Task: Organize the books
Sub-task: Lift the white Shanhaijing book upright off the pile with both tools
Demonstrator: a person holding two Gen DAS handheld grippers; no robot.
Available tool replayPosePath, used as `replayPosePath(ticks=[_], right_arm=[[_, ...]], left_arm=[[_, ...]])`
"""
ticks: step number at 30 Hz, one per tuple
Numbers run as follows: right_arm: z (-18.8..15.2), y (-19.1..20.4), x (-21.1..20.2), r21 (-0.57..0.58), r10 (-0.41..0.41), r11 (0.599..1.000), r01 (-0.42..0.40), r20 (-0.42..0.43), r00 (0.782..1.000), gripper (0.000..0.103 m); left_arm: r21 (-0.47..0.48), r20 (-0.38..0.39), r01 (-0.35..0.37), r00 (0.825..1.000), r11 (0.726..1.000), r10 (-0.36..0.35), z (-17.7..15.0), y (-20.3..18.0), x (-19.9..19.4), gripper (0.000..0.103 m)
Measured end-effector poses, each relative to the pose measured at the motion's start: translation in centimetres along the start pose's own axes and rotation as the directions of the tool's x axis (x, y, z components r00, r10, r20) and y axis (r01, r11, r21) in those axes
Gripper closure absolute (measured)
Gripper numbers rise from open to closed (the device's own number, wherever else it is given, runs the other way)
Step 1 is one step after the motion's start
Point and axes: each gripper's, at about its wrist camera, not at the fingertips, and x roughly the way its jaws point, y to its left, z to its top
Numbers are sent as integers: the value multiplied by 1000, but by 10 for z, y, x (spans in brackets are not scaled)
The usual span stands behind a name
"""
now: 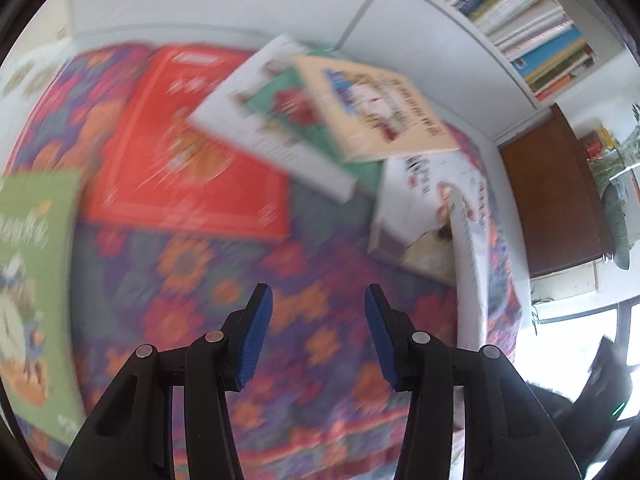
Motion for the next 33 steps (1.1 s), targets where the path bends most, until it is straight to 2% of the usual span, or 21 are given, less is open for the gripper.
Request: replayPosePath(ticks=[2,4,5,7,10,13,14,16,19,21,24,26,28,30,33], right_arm=[[-24,24,21,-3,-3,1000,3,-37,999,92],[-36,36,33,28,53,998,-51,-72,996,90],[-41,42,37,40,82,996,-79,-77,994,95],[-49,57,42,42,164,986,-162,-80,983,96],[-48,69,47,-4,162,987,-164,-113,980,95],[-38,60,39,17,191,982,-191,-90,977,92],[-35,55,38,27,189,982,-187,-81,979,89],[-29,39,34,39,156,987,-153,-71,985,75],[-22,10,28,35,70,997,-69,-51,996,75],[-13,-11,24,23,25,999,-24,-44,999,74],[-1,-38,23,8,-51,999,52,-41,998,52],[5,-52,25,-2,-70,998,71,-50,996,52],[8,-61,31,-11,-77,997,77,-65,995,52],[9,-70,39,-17,-80,997,78,-91,993,52],[13,-80,49,-17,-48,999,47,-120,992,52]], left_arm=[[-17,-7,3,1000,1000,-3,-9,14,-3,59],[-27,-20,-3,1000,1000,2,-19,28,-6,59],[-25,-25,-8,1000,1000,8,-23,32,-7,59],[-26,-35,-15,999,1000,14,-29,37,-7,59],[-20,-46,-8,999,1000,7,-36,37,-6,59],[-15,-47,-6,999,1000,5,-40,30,-2,59],[-12,-49,-7,999,1000,7,-42,25,1,59],[-11,-39,-15,999,1000,15,-45,14,6,59],[-93,-24,-32,999,995,29,-55,1,19,59],[-149,-44,-20,999,989,14,-64,-9,32,59],[-160,-83,-12,997,987,-2,-75,-28,52,59],[-161,-108,-15,994,987,-2,-81,-36,61,59],[-126,-97,-60,994,990,48,-83,-48,64,59],[-121,-102,-76,993,990,64,-82,-53,66,59],[-112,-116,-79,991,991,66,-78,-56,69,59]])
